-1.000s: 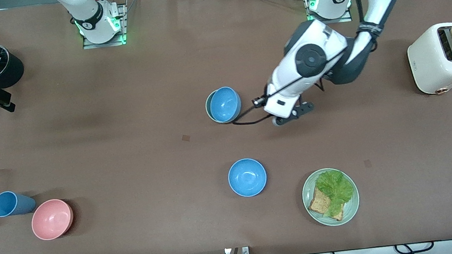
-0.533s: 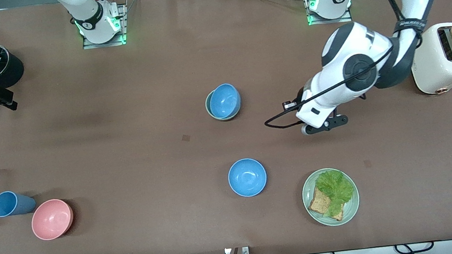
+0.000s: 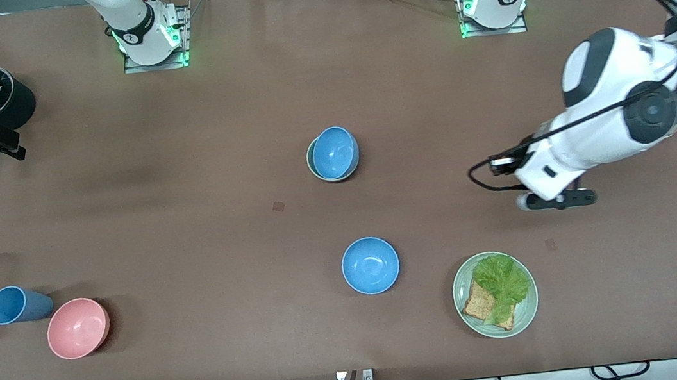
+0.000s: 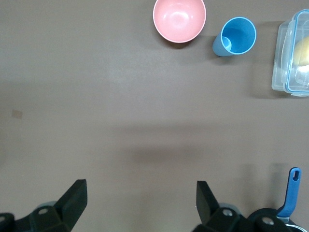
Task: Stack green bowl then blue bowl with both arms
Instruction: 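Open the left gripper and lift it away from the stacked bowls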
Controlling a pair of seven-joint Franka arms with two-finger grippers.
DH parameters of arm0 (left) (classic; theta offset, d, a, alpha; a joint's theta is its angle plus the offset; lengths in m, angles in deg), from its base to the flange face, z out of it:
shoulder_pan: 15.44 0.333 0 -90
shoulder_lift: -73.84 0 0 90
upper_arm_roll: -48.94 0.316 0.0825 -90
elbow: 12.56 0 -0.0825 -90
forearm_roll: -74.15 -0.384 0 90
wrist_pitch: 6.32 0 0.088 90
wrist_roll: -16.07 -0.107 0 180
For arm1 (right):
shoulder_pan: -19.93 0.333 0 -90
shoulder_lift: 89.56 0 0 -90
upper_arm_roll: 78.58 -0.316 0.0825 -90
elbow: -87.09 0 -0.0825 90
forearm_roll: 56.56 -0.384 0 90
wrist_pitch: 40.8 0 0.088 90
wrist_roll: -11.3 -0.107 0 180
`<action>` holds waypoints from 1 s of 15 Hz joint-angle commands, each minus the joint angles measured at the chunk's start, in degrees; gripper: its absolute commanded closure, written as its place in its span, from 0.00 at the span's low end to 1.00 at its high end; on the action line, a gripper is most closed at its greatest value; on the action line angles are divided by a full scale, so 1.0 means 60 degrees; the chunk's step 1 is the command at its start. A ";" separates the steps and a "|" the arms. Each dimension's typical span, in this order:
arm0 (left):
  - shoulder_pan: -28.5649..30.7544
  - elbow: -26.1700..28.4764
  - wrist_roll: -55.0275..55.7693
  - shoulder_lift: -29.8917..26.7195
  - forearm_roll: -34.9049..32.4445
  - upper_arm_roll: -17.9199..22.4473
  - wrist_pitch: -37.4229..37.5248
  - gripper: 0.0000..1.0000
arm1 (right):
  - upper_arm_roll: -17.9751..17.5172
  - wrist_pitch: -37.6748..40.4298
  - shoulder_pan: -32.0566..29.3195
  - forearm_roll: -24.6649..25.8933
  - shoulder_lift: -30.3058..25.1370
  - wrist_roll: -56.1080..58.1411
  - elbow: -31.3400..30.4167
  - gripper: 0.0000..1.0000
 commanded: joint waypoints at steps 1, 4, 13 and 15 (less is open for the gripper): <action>-0.0165 0.0946 -0.1489 -0.1510 -0.0037 0.0888 0.0093 0.78 | 0.0049 -0.0011 0.0065 -0.0037 -0.0120 0.0148 -0.0027 0.00; -0.0339 0.1634 -0.2110 -0.2741 -0.0051 0.1912 0.0106 0.75 | 0.0049 0.0018 0.0065 -0.0037 -0.0149 0.0133 -0.0027 0.00; -0.0575 0.2735 -0.2346 -0.4281 0.0735 0.2602 0.0121 0.00 | 0.0049 0.0033 0.0065 -0.0037 -0.0135 0.0133 -0.0042 0.00; -0.0807 0.2794 -0.2315 -0.4370 0.1325 0.3100 0.0136 0.00 | 0.0049 0.0018 0.0065 -0.0037 -0.0135 0.0133 -0.0042 0.00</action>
